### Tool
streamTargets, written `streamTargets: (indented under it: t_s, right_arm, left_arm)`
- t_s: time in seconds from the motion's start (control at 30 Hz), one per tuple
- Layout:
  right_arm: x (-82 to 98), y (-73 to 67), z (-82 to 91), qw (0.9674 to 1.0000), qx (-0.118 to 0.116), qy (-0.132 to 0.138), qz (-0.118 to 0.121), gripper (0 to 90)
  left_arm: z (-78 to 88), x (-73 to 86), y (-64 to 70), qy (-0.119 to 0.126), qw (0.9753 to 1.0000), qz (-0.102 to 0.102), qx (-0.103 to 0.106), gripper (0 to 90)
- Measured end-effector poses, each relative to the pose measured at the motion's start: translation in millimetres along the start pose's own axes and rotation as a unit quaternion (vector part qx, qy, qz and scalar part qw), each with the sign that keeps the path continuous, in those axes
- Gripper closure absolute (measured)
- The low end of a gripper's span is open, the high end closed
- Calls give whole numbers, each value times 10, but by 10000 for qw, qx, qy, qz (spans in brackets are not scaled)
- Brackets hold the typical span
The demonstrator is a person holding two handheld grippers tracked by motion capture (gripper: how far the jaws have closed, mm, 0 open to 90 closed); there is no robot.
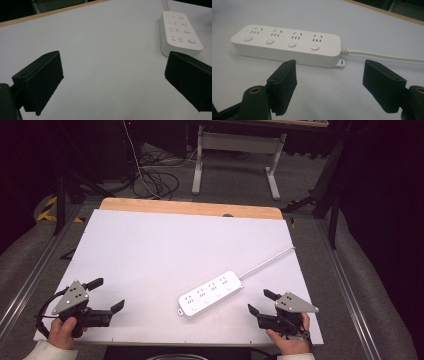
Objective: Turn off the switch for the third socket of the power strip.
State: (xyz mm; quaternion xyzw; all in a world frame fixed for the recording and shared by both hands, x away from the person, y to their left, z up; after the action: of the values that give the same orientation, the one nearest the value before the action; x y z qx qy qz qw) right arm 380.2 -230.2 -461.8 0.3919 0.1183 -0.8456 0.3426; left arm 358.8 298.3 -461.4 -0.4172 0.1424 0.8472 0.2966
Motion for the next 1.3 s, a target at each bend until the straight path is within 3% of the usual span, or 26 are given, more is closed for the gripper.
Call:
streamTargets:
  t_s: [0.77, 1.3]
  right_arm:
    - [-28, -6, 22, 10000, 12, -20, 66, 275]
    - [-390, -67, 27, 9994, -168, -123, 264, 307]
  left_arm:
    - [22, -11, 3, 59, 9999, -36, -83, 21]
    - [22, -13, 6, 17, 9999, -76, -127, 21]
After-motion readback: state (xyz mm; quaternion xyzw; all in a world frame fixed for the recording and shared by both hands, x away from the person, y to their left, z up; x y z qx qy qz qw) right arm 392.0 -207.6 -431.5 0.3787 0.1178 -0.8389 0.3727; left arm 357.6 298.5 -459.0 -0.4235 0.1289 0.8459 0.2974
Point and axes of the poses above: each handheld gripper's, and its own axes: z roughly backward along the jaws, x roughly out of its underside, y roughly to its right, the point moved 1 cm from there along -z, roughly forward along the jaws, and after that the axes turned 14 degrees about -y, right-handed, at the moved point
